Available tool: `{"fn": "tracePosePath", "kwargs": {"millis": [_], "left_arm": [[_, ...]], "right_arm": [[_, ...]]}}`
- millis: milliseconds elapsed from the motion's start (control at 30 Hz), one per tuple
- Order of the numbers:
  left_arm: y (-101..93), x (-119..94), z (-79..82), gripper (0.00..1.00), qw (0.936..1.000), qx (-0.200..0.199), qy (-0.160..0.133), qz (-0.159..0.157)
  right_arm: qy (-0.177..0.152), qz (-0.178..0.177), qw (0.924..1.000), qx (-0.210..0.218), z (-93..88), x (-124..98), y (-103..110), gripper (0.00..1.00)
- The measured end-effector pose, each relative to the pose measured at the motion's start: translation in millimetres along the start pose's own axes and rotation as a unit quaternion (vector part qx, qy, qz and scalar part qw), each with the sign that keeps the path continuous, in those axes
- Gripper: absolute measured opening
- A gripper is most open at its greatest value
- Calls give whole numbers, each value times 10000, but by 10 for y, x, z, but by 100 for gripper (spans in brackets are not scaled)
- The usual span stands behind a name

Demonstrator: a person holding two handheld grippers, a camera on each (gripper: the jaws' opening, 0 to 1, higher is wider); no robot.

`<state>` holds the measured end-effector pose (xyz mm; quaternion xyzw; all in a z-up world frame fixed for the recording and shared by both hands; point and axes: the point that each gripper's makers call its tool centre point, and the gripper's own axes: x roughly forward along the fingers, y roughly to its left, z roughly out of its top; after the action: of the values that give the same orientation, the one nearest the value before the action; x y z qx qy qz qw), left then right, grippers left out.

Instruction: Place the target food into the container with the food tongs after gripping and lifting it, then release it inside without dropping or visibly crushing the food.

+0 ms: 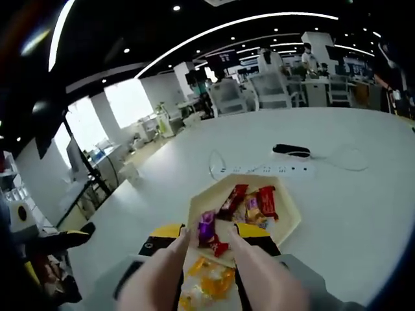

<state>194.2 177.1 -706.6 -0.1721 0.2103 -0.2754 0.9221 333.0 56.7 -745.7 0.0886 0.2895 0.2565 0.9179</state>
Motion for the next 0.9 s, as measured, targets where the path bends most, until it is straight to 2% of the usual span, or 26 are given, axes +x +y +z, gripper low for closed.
{"fn": "tracePosePath", "kwargs": {"millis": [667,900], "left_arm": [[-50,4,-44,99,10000,-3,4,26],[-63,9,-54,99,10000,16,14,34]], "right_arm": [[129,84,9998,80,-178,-86,49,30],[247,121,9996,26,-291,-112,82,29]]}}
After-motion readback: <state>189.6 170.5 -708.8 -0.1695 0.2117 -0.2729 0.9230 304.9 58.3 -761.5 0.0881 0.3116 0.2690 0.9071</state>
